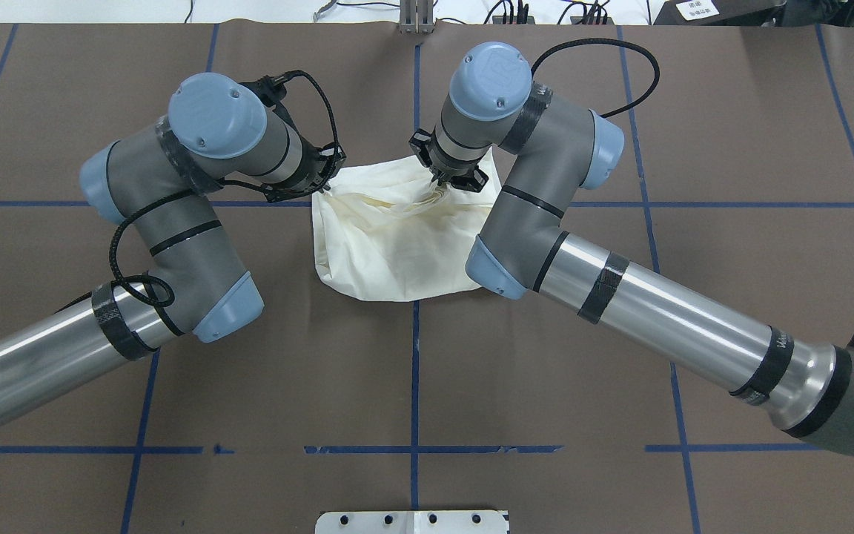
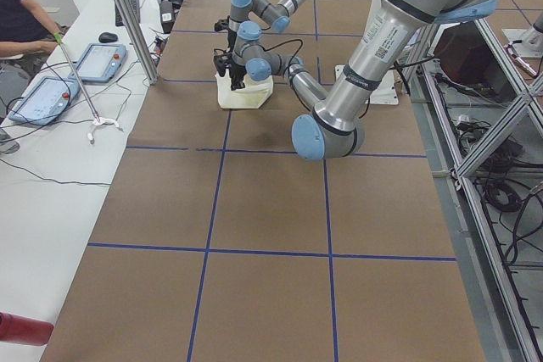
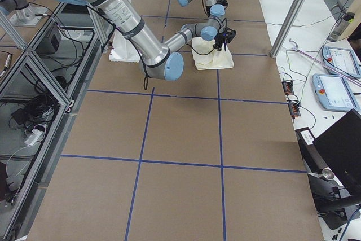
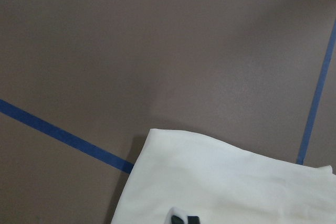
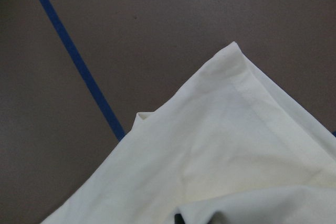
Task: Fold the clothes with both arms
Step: 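Lay the folded edge on the far end with both grippers and release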
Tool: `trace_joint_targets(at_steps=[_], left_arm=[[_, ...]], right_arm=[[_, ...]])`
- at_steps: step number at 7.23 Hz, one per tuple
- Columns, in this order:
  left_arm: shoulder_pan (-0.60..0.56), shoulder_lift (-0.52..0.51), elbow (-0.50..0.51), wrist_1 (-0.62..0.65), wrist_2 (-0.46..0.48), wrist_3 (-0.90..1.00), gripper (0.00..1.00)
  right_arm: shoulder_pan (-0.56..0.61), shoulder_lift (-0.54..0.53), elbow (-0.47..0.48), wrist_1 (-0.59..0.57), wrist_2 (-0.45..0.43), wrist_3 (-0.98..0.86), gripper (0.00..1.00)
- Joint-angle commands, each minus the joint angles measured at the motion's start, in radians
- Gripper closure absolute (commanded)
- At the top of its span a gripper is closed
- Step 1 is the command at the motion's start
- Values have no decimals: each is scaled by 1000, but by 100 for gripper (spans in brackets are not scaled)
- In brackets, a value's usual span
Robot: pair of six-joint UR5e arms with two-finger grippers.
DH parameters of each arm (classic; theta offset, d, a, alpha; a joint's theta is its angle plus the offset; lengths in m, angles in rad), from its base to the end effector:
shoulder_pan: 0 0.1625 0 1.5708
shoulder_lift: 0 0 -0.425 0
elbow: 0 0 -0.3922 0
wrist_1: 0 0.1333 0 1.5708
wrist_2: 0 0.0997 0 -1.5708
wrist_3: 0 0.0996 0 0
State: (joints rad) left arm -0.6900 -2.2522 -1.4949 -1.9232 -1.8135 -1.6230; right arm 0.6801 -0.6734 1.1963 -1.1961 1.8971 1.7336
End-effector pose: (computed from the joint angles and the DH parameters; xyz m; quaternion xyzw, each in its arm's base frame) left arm 0.4908 -0.5469 0.2434 0.0414 0.4681 -0.2675 0.8412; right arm -0.5644 -0.5869 0.2126 -0.0320 -0.4513 0.2994 0.8400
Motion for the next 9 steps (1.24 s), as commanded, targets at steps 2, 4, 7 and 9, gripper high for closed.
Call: trace_joint_targets(at_steps=[2,4,7,9], left_arm=[[-15,-73,129,-16,40,1,14],[-109,-87,185,-23,45,95,1],[-198,-70,199,-22,-72,228,1],[-198,-50,189,-26,-73,258,1]], right_arm=[[30,5,-15,10,8,-5,0],[105,6,-20,9,110,-60,0],[75,26,11,-38,157,-81,0],[-20,73,6,-248,75,-196,0]])
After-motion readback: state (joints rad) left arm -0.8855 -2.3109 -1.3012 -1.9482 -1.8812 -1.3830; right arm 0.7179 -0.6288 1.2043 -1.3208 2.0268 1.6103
